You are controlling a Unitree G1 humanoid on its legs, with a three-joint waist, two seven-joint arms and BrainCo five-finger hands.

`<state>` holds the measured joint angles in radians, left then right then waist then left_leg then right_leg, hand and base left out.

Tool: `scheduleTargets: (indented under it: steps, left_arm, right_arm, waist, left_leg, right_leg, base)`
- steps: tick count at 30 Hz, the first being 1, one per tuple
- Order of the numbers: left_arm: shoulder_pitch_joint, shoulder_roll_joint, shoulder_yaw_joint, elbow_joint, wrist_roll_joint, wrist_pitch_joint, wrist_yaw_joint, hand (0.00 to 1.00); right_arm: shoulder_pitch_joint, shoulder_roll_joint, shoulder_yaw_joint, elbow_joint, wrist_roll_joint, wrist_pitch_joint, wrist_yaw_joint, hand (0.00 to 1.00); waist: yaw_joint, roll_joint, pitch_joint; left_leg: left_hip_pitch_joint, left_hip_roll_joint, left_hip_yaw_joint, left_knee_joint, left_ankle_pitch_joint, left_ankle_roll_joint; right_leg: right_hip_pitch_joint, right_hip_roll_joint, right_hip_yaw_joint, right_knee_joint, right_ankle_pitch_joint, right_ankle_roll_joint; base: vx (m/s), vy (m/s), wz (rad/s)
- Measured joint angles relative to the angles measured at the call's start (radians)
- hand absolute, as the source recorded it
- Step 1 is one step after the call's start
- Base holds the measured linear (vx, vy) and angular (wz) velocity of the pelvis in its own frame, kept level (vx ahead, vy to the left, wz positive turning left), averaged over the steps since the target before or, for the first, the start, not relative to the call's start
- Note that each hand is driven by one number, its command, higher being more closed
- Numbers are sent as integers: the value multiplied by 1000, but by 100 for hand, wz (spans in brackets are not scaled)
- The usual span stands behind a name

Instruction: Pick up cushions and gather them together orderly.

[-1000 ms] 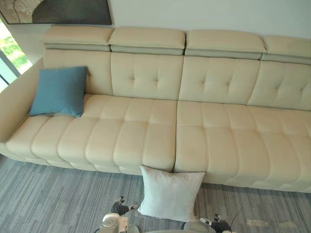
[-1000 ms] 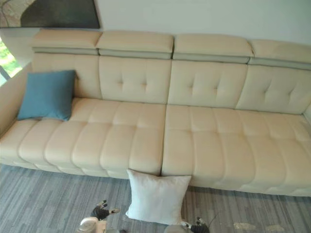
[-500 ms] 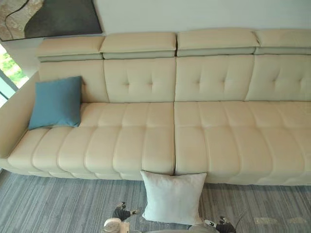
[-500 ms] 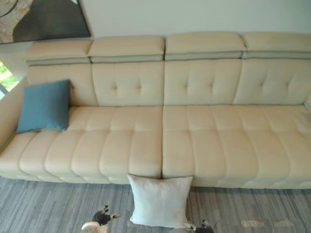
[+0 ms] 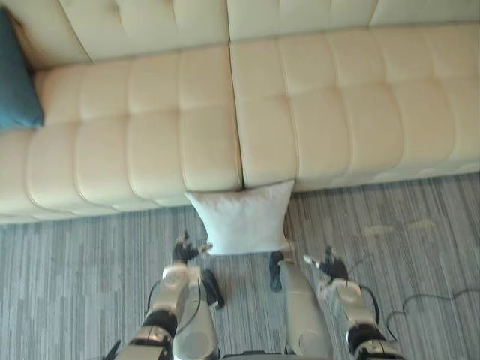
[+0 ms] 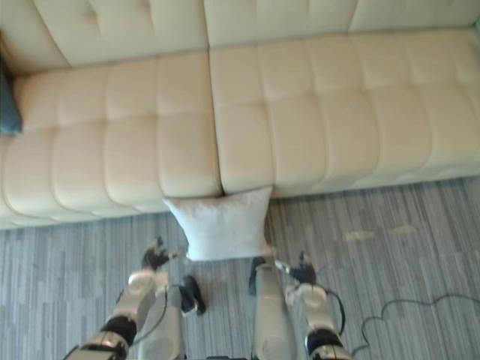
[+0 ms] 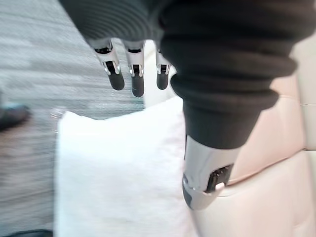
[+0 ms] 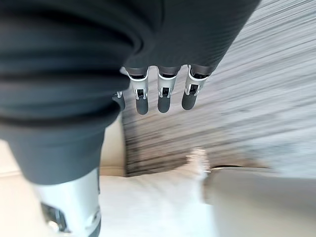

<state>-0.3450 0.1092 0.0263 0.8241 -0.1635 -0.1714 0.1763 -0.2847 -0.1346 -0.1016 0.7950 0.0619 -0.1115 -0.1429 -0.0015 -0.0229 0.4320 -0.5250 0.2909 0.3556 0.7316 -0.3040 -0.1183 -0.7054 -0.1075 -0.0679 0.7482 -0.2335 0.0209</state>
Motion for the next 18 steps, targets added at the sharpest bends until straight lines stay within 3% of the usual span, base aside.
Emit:
scheduleTargets:
  steps: [2,4,6,7,11,18]
  left_arm:
    - [-27,0,2,-12,-18,-7,4,0]
    - [-127,1,23,-35,-54,-21,26,0]
    - [-197,10,64,-51,-99,-27,53,0]
    - [-254,27,112,-70,-127,-38,73,0]
    - [-383,68,174,-106,-165,-54,105,0]
    - [-500,138,193,-106,-218,-60,121,0]
  right_arm:
    - [-32,-3,4,-1,10,-7,-4,0]
    - [-146,-15,11,-42,27,-13,-19,0]
    - [-239,-41,30,-94,28,-24,-31,0]
    - [-320,-59,33,-138,34,-31,-40,0]
    - [-486,-112,36,-194,58,-53,-62,0]
    - [-592,-177,34,-193,118,-65,-80,0]
  waist:
    - [0,-1,8]
    - [0,-3,65]
    - [2,-5,93]
    - [2,-6,98]
    - [4,-7,125]
    - [4,-8,128]
  left_leg:
    - [-47,4,-20,26,-3,0]
    - [-147,17,-40,69,-2,2]
    - [-247,30,-37,124,-3,4]
    - [-360,43,-41,187,-6,7]
    - [-575,84,-87,330,-42,7]
    - [-812,99,-161,469,-69,16]
  right_leg:
    - [-38,1,-8,17,0,-1]
    - [-131,-17,-36,57,-5,-14]
    - [-240,-28,-33,114,-1,-33]
    - [-355,-23,-28,163,4,-43]
    - [-562,-17,-37,289,-4,-36]
    - [-761,-37,-60,407,-35,-21]
  base:
    - [-137,-79,9]
    - [-113,-50,10]
    - [-71,-43,-2]
    - [-45,-72,-6]
    - [-25,-54,-3]
    - [-69,-13,8]
